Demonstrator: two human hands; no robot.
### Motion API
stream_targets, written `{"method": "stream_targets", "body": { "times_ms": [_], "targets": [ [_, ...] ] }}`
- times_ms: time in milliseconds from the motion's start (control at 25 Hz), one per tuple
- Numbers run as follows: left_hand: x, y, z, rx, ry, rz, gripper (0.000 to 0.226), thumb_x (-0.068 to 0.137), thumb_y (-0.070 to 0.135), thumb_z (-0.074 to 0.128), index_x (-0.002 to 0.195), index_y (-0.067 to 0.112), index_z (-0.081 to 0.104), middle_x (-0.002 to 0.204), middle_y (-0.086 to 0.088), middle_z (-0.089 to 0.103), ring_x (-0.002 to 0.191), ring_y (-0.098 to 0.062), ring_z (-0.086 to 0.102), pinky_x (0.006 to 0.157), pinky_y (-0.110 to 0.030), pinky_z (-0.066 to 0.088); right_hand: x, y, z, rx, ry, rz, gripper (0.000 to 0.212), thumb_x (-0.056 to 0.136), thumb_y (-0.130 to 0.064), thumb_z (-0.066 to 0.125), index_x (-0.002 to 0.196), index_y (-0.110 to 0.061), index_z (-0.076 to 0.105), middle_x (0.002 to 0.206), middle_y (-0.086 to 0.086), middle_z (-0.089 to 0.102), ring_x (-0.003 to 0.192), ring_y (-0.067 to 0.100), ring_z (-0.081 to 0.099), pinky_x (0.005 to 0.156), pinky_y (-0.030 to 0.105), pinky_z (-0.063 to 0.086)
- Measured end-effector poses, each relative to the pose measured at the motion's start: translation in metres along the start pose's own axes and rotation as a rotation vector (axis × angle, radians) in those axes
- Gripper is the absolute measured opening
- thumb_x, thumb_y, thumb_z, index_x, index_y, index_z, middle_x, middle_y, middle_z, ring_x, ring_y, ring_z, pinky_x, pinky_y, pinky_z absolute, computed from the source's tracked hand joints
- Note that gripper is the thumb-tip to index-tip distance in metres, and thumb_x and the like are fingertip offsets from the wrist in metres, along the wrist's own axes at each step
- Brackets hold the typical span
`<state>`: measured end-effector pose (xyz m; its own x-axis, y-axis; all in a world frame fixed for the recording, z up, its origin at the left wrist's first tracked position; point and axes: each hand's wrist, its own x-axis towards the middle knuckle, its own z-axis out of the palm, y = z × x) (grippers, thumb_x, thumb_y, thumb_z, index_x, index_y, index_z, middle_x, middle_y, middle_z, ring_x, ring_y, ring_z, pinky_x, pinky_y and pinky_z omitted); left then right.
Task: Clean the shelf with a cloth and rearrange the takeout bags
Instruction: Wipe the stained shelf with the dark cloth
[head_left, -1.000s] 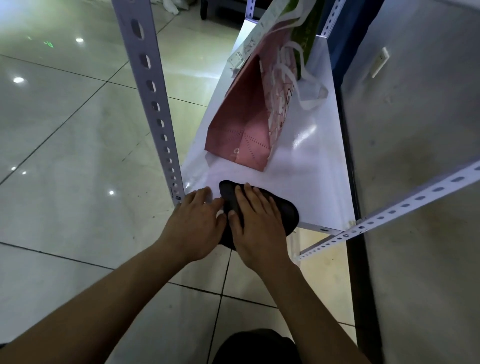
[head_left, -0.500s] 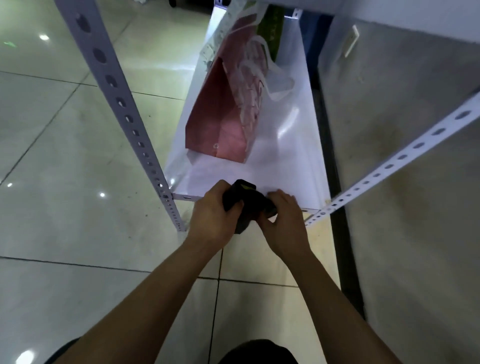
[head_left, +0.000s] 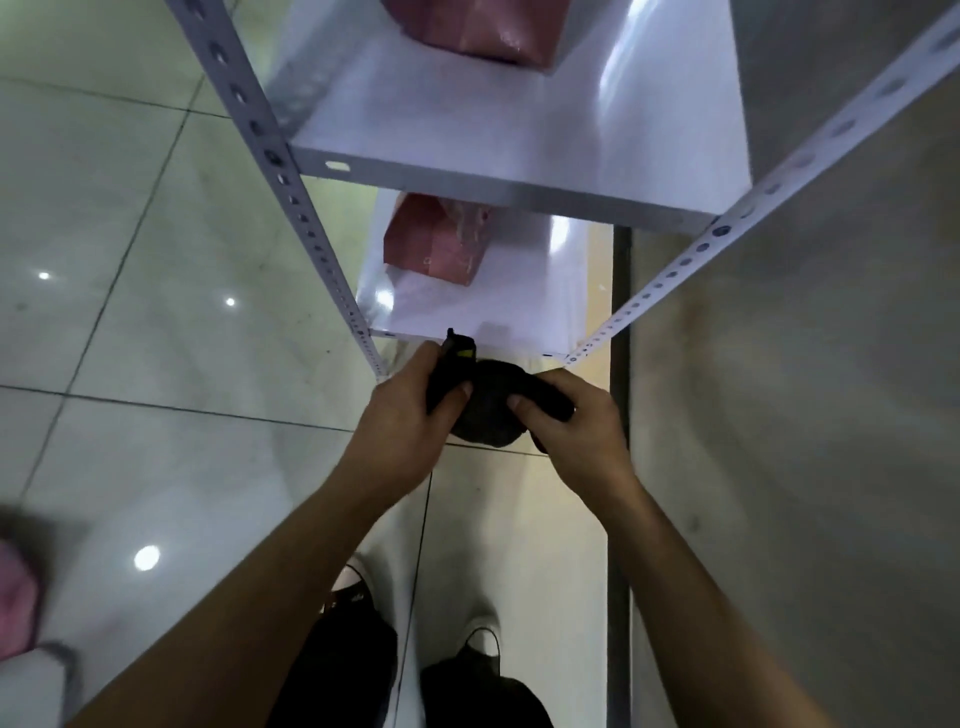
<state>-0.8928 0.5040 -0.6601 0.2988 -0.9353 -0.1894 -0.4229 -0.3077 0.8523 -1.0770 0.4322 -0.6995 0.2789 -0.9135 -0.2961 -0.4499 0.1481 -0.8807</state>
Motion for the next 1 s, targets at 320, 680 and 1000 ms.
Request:
{"method": "stream_targets", "body": {
  "times_ms": [320,680,1000],
  "targets": [
    [-0.075,0.195,-0.092,-0.26,-0.186,-0.124,0.029,0.091,0.037,0.052,0.118,0.028,0.058,0.111,0.01,0.068,0.105,-0.004,0.063,0.091,-0.03,0.05,-0.099,-0.183,-0.109,0.184,-0.117,-0.049,0.029,0.086,-0.009,0.078,0.114,-0.015,0.071,0.101,0.004,0.075,0.096,0.02,0.071,0.084,0.036,0.061],
    [-0.108,0.356,-0.174,-0.279,-0.206,0.048,0.021,0.089,0.038,0.054,0.101,0.023,0.061,0.095,0.002,0.068,0.093,-0.015,0.066,0.08,-0.035,0.051,-0.147,-0.323,-0.194,0.103,-0.421,-0.06,0.042,0.074,-0.018,0.065,0.115,-0.008,0.063,0.109,0.024,0.063,0.102,0.026,0.062,0.093,0.054,0.049],
    [-0.112,0.435,-0.215,-0.285,-0.063,0.175,0.01,0.093,0.035,0.056,0.099,0.028,0.061,0.088,0.014,0.067,0.084,0.001,0.065,0.068,-0.014,0.047,-0.168,-0.395,-0.239,0.103,-0.11,-0.217,0.037,0.073,-0.044,0.081,0.1,-0.02,0.071,0.096,0.012,0.073,0.095,0.03,0.07,0.083,0.047,0.056]
  ]
}}
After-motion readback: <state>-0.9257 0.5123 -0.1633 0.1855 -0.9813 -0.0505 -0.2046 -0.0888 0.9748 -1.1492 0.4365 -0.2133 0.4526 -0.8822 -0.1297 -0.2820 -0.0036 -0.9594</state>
